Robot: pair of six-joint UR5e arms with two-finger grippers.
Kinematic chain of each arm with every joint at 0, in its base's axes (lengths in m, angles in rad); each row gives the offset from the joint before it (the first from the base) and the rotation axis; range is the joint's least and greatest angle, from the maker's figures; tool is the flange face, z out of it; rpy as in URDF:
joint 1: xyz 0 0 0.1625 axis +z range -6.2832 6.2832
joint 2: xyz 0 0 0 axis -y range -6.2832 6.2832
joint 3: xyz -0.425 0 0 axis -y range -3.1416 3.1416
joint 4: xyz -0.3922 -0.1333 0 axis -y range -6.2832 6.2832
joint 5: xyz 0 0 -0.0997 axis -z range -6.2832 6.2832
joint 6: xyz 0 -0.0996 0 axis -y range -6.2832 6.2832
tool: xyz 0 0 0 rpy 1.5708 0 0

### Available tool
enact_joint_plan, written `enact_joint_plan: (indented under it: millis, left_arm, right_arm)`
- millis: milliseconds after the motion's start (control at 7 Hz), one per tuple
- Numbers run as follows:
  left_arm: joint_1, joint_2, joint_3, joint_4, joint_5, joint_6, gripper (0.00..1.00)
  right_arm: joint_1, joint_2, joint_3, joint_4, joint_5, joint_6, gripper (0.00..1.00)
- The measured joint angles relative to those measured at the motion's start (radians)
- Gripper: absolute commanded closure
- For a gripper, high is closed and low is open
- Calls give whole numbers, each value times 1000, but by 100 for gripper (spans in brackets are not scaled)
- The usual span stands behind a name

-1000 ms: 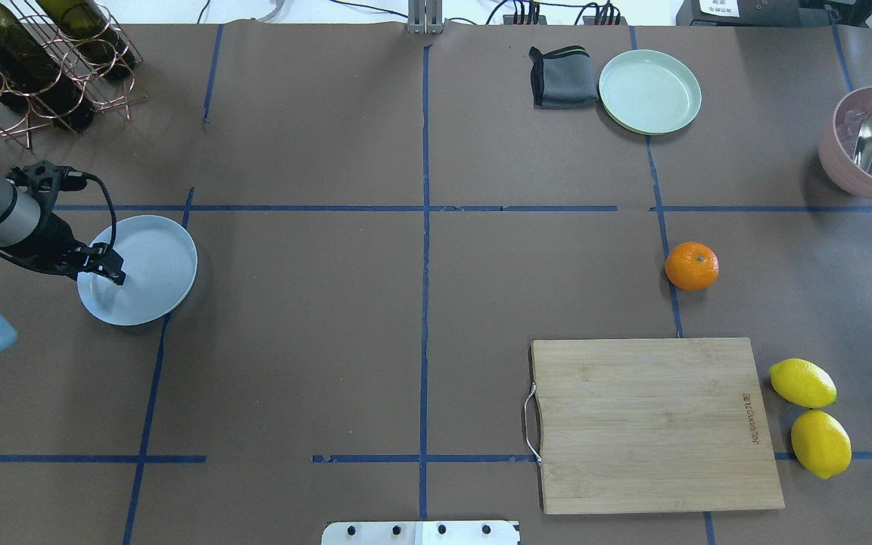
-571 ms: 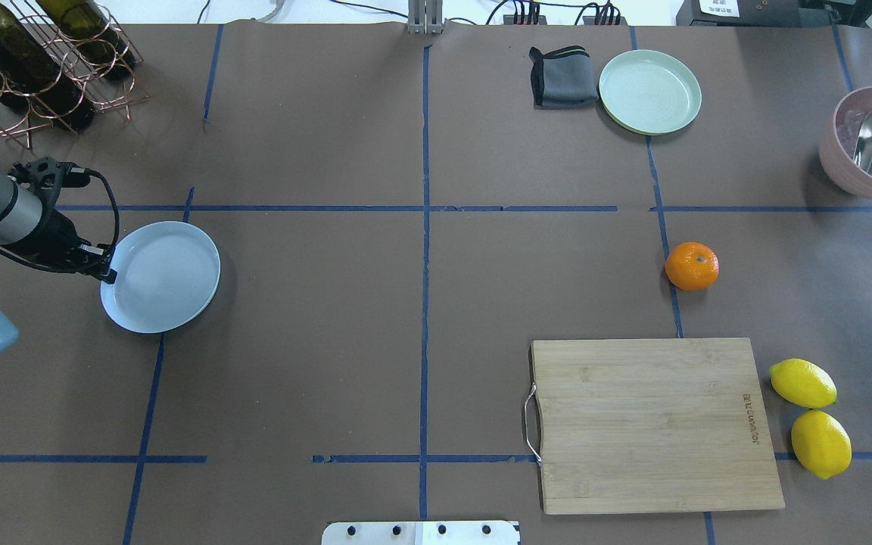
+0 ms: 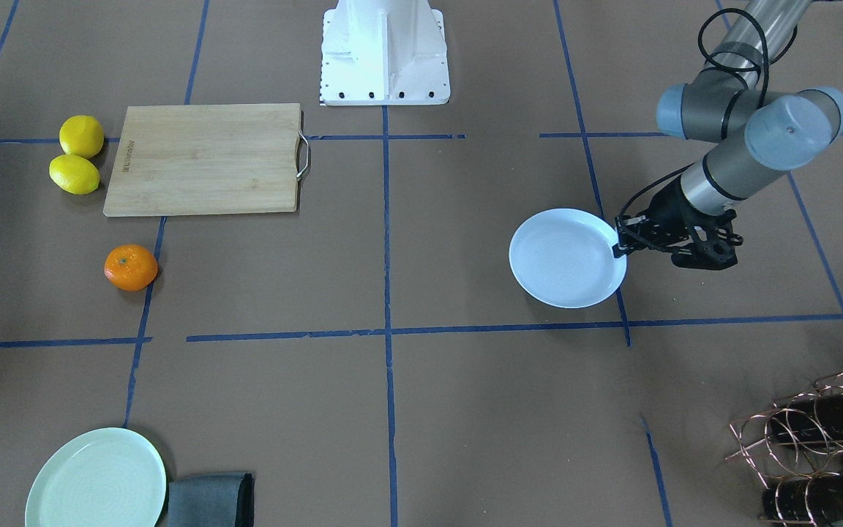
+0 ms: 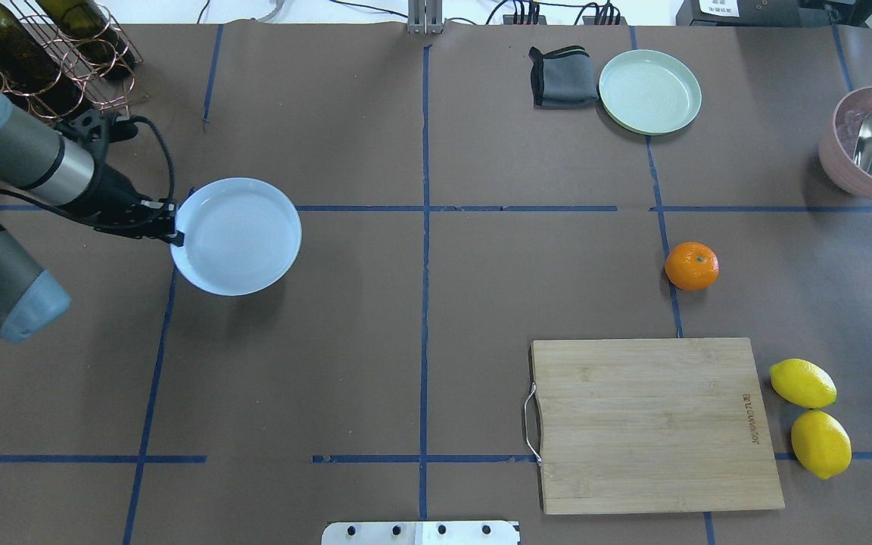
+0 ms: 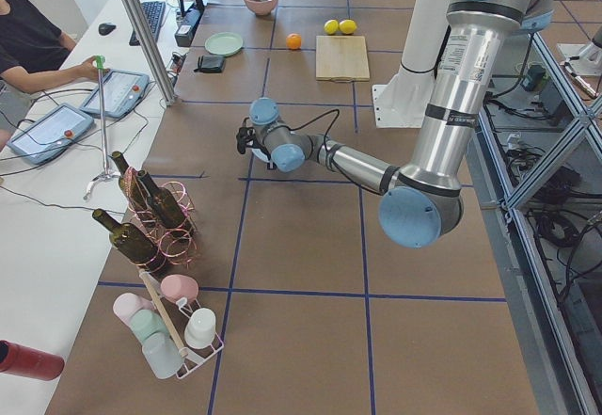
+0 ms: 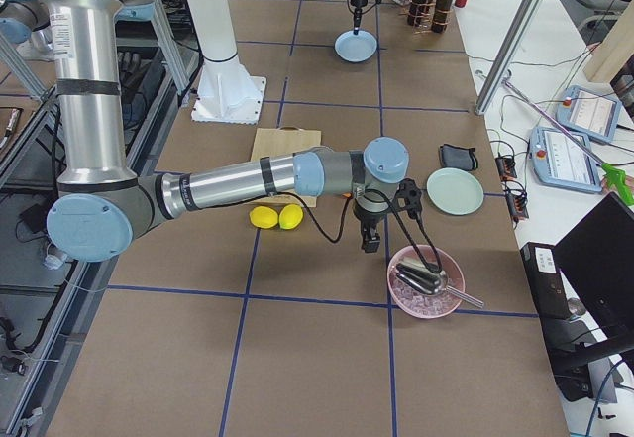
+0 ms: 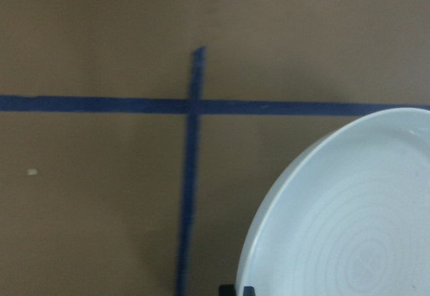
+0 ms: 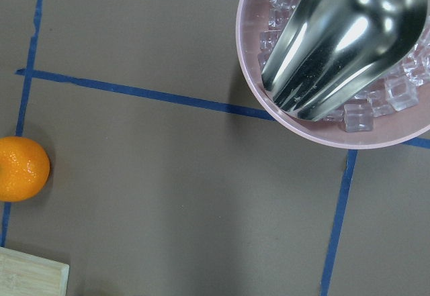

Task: Pick orange to plate
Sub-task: 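Slide the white plate with the left gripper toward the table center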

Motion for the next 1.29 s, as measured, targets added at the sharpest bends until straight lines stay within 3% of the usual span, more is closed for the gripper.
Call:
enact_joint_plan:
  millis: [286,429,857,1000,1143,1286]
  left_arm:
    - [142,-183,49,-6,14,-200,100]
    - [206,-260,112,-27,74,-252,100]
    - [308,-321,226,-96,208,-299,100]
    - [311,-319,226,-99,214,-300,34]
    - [310,-314,215,-101,216,-301,10]
    - [303,-302,180,-102,217,-301,6]
  right_arm:
    - [-1,-2,2,0,1,0,0]
    - [-5,-3,2,0,1,0,0]
    - [-42,-3,11,1,16,-1,0]
    - [-58,-1,25,2,17,0,0]
    - [-75,3,38,2,17,3,0]
    - [-100,9,55,2,16,28,0]
